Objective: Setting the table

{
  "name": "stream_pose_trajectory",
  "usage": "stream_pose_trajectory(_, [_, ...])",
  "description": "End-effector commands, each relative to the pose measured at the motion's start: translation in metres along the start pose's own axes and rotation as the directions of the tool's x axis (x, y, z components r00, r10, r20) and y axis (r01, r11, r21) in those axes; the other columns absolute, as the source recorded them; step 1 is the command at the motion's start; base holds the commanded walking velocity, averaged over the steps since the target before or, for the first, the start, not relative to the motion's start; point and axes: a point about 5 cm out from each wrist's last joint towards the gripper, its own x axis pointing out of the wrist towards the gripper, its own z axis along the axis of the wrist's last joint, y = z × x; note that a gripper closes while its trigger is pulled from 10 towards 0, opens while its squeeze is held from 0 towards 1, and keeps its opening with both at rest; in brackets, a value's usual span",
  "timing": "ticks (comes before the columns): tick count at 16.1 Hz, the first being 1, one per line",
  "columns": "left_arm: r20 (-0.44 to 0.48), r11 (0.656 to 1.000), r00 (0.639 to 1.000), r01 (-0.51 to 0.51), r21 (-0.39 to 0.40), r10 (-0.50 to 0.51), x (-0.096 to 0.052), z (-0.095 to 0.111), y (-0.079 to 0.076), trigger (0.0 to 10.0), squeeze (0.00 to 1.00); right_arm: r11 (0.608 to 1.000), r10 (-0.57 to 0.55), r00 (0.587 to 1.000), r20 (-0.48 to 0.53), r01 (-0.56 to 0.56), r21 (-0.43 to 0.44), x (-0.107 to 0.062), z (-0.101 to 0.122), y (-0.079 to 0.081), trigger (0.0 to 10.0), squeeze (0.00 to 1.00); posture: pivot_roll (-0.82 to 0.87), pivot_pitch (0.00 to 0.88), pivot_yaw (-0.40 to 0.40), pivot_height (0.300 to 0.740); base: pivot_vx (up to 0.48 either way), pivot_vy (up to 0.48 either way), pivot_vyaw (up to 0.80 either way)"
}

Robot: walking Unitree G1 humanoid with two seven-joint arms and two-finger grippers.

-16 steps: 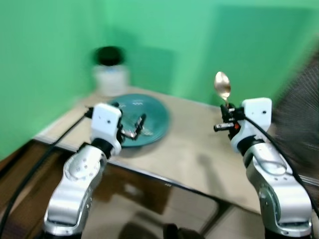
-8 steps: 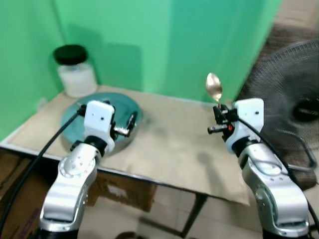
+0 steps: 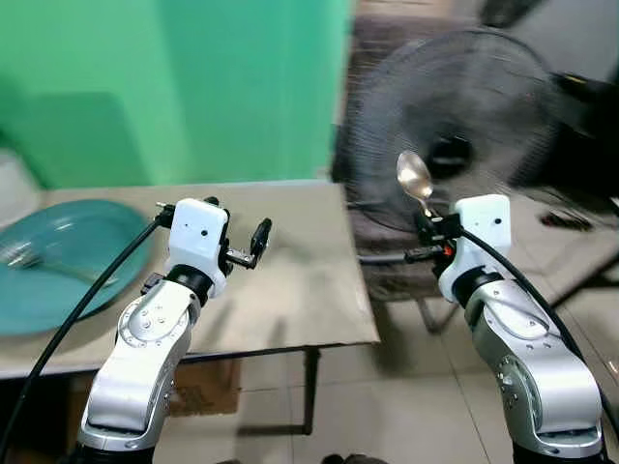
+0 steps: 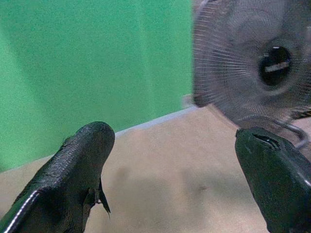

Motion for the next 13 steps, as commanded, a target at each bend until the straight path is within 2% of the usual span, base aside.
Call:
stream_pose_trajectory(1, [0.006,1.000,1.000,-0.008,0.008,0.008,0.0014,0.0021,0.0015,10.0,0.00,0.999,-0.049,0.998,-0.034,0.049,0.001,0.0009,-0.0039,-0.0065,10.0,0.00,0.09,0.000,-0.036,0.740,0.000,0.000,-0.80])
stream_pose_trajectory(7, [0.019,1.000,1.000,0.007,0.005,-0.007,0.0046,0.0042,-0.0018,10.0,0.00,0.993,-0.116,0.992,-0.056,0.117,0.018,-0.0026,-0.0058,-0.0160,10.0,0.00,0.07,0.000,-0.028,0.740,0.000,0.000,-0.80])
stream_pose_trajectory(13, [0.020,0.999,0.999,-0.027,-0.018,0.027,0.0037,0.0031,0.0029,10.0,0.00,0.996,-0.088,0.994,-0.069,0.090,0.026,0.0029,-0.0040,-0.0098,10.0,0.00,0.09,0.000,-0.050,0.740,0.000,0.000,-0.80])
